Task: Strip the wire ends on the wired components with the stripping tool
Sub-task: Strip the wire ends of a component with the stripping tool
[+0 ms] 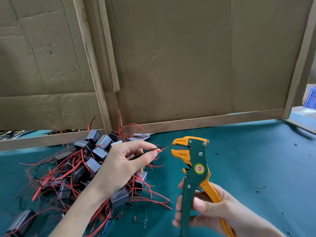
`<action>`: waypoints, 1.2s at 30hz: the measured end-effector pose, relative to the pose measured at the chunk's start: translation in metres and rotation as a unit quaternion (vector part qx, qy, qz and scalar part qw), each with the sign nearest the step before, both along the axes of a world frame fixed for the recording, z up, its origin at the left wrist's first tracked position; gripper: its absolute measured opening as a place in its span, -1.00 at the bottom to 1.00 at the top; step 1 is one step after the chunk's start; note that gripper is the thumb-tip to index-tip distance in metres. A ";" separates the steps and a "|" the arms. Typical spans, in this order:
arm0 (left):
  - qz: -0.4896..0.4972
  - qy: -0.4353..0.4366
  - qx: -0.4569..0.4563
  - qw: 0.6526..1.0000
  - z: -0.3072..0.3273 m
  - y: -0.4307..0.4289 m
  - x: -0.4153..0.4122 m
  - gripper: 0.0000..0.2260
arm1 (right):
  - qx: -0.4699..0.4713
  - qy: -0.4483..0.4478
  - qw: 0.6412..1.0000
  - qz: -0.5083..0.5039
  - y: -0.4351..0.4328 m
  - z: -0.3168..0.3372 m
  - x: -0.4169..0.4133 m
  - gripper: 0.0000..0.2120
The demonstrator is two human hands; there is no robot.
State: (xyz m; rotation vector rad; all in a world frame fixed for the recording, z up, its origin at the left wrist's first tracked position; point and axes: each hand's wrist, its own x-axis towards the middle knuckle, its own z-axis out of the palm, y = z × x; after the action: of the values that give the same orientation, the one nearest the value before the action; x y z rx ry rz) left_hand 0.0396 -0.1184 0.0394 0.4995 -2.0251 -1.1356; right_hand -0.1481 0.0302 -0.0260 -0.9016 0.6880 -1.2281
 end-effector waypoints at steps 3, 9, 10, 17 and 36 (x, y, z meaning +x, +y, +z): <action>0.001 0.000 -0.012 1.000 0.002 0.003 -0.001 -0.96 | 0.002 0.009 1.000 -0.010 0.001 0.002 0.000 -0.51; 0.002 0.007 -0.027 1.000 0.003 0.009 -0.004 -0.93 | -0.009 0.013 1.000 0.001 0.004 0.005 0.002 -0.57; -0.001 0.006 -0.029 1.000 0.003 0.009 -0.003 -0.93 | -0.012 0.016 1.000 0.001 0.005 0.005 0.002 -0.58; -0.012 0.009 -0.018 1.000 0.003 0.012 -0.004 -0.89 | -0.023 0.032 0.999 0.003 0.008 0.007 0.001 -0.60; -0.032 -0.009 -0.011 0.999 -0.004 0.003 -0.004 -0.85 | -0.034 0.064 0.997 0.017 0.008 0.007 0.001 -0.65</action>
State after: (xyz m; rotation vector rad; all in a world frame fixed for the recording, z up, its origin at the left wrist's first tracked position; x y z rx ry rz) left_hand 0.0360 -0.1156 0.0358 0.4388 -2.0803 -1.1493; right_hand -0.1470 0.0386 -0.0191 -1.0507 0.7339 -1.1769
